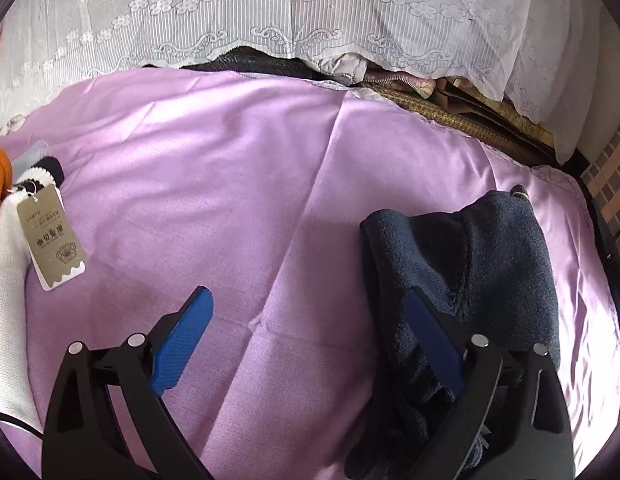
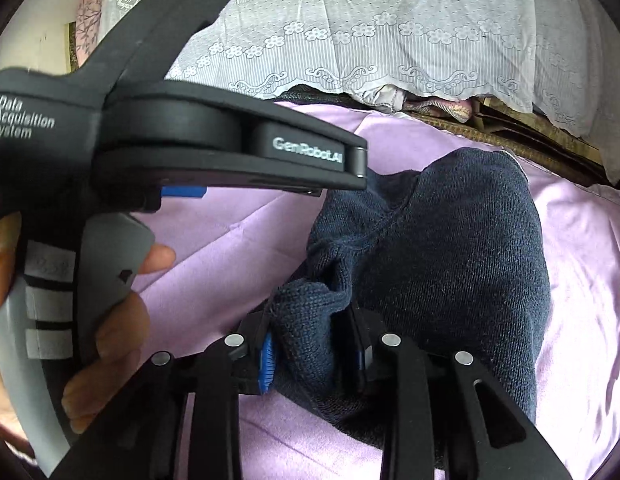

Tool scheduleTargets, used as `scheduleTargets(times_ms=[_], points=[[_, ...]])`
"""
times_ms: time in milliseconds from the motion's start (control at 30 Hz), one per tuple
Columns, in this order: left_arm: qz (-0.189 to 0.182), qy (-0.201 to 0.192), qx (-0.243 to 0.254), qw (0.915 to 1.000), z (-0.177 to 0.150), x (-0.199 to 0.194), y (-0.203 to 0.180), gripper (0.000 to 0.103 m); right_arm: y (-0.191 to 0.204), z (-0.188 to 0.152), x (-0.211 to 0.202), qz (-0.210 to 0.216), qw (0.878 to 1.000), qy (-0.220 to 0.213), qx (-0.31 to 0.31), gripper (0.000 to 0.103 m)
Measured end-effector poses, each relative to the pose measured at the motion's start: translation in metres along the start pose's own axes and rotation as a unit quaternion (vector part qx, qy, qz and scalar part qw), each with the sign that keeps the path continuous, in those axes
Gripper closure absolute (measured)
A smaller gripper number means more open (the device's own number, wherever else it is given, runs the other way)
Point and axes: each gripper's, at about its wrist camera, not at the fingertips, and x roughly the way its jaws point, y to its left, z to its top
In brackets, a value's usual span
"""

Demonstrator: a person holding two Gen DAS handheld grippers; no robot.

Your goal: Fold small clothes

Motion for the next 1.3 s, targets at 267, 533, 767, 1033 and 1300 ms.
scheduleTargets(times_ms=[267, 533, 767, 1033, 1300], points=[[0.027, -0.018, 0.02, 0.9993, 0.0, -0.004, -0.005, 0.009, -0.008, -0.008, -0.03, 0.027, 0.999, -0.02, -0.017, 0.058], [0.03, -0.029, 0.022, 0.9989, 0.0, -0.011, -0.008, 0.009, -0.041, -0.014, -0.07, 0.03, 0.997, -0.066, 0.024, 0.058], [0.025, -0.042, 0.02, 0.9986, 0.001, -0.022, -0.014, 0.007, -0.071, -0.009, -0.098, 0.066, 0.988, -0.118, 0.069, 0.056], [0.001, -0.019, 0.077, 0.9968, -0.012, -0.011, -0.053, 0.007, -0.139, 0.019, -0.035, 0.012, 0.979, -0.07, 0.19, 0.098], [0.044, 0.005, 0.098, 0.9942, -0.032, 0.025, -0.059, 0.004, -0.155, 0.012, 0.016, 0.008, 0.98, -0.011, 0.196, 0.103]])
